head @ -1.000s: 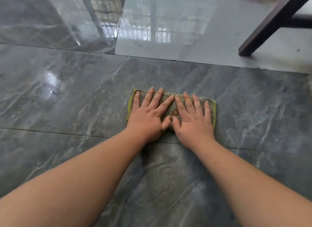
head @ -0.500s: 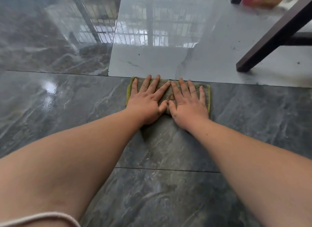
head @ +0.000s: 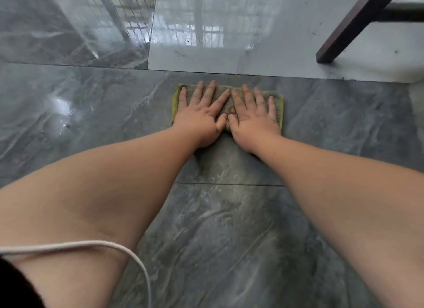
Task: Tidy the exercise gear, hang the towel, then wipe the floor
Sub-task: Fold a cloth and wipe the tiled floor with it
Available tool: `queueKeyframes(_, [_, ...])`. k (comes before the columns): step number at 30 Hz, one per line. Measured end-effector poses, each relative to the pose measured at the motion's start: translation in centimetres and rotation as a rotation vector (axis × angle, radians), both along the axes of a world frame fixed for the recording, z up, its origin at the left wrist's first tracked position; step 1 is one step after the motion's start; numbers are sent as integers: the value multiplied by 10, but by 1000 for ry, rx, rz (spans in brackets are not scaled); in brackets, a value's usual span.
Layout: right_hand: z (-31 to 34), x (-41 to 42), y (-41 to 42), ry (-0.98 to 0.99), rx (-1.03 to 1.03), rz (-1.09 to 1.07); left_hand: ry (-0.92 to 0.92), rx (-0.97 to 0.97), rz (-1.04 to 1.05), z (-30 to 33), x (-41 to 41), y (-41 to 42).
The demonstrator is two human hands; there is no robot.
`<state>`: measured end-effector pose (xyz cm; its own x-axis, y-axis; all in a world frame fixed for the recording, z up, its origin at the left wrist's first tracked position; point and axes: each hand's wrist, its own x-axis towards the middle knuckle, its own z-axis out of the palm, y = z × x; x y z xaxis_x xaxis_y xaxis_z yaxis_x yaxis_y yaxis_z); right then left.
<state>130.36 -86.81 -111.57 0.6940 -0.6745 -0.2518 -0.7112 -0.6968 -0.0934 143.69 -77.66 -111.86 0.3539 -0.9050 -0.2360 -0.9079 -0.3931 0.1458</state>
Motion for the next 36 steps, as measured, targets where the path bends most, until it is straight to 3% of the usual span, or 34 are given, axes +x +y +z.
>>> queueKeyframes(21, [16,-153,286,35,169,21,77,122,-8,19,-142,287])
queueKeyframes(36, [5,-169,380,48,73,131,82,13,22,10,-152,399])
